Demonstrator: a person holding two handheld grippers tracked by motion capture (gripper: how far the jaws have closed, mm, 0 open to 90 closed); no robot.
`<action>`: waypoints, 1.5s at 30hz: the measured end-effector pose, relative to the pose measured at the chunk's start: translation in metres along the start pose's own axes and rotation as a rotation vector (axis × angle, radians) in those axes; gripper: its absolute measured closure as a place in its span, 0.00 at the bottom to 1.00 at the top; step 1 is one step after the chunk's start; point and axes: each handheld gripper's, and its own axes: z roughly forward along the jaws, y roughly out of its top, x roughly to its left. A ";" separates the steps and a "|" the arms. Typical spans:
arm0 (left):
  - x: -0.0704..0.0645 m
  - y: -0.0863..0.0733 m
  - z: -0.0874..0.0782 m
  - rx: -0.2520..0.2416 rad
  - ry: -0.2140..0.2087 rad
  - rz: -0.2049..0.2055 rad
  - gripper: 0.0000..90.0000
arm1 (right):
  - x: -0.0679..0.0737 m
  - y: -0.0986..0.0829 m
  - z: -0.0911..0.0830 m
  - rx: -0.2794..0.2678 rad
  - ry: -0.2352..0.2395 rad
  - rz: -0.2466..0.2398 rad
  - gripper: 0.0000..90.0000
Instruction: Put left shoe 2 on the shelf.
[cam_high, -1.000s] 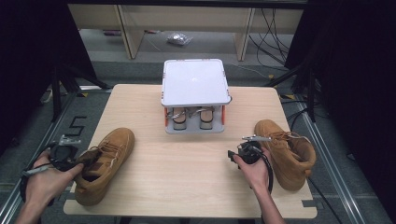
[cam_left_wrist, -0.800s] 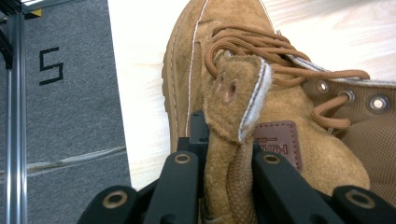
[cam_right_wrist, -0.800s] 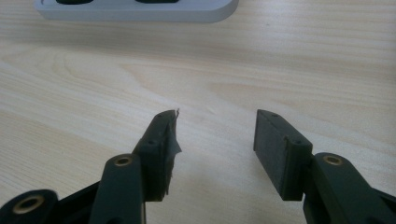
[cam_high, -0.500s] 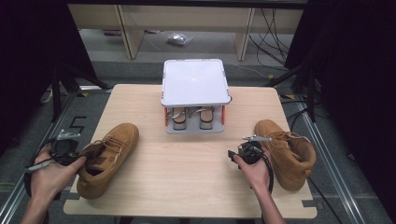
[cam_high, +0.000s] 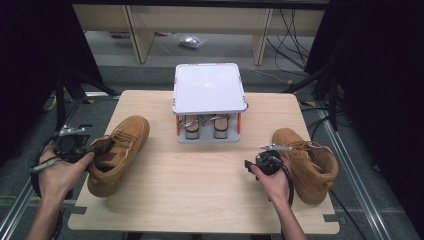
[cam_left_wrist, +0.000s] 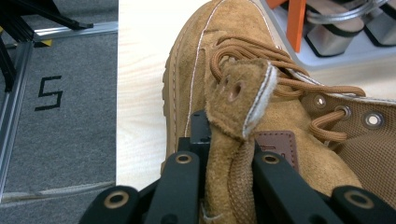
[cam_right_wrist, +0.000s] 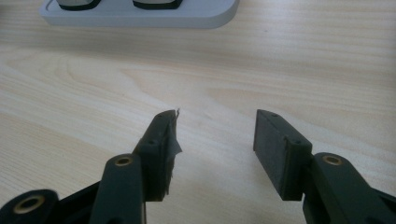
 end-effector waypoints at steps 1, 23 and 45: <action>-0.001 0.002 0.001 -0.008 0.004 -0.008 0.93 | 0.001 0.001 0.000 -0.006 -0.003 -0.004 0.56; -0.010 0.046 0.017 -0.149 -0.009 -0.085 0.93 | 0.002 0.004 -0.003 -0.047 -0.005 -0.042 0.56; -0.023 0.079 0.028 -0.208 -0.007 -0.092 0.93 | 0.005 0.003 -0.004 -0.045 0.001 -0.028 0.56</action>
